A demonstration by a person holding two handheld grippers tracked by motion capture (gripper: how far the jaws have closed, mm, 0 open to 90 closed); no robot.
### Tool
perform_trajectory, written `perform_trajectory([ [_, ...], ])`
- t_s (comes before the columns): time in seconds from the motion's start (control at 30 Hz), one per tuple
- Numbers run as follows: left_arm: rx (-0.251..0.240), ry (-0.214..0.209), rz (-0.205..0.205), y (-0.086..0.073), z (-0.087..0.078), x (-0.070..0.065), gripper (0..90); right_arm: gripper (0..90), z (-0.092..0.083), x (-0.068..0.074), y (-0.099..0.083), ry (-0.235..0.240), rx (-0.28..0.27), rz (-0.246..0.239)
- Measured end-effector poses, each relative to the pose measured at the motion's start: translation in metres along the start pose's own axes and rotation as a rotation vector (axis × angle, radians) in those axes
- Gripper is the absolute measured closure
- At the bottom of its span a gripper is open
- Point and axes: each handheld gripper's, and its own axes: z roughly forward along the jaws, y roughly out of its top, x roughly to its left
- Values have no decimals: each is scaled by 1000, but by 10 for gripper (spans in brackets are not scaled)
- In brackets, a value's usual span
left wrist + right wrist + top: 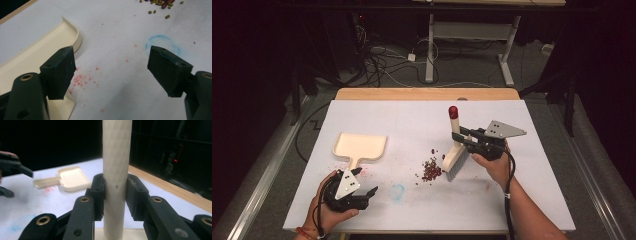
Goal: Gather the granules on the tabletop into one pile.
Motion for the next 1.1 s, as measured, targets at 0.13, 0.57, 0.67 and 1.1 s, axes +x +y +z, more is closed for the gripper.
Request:
perform_trajectory([
  [0.13,-1,2,0,-1,-1,0,215,703,14,9,3,76,-13,-19],
  [0.57,1,-1,0,-1,-1,0,215,702,21,29,18,116,-24,-53],
  [0.67,7,-4,3,0,0,-1,215,702,18,27,24,55,-36,-29],
  [1.1,14,-22,8,0,2,-2,215,702,60,15,35,-340,-66,103],
])
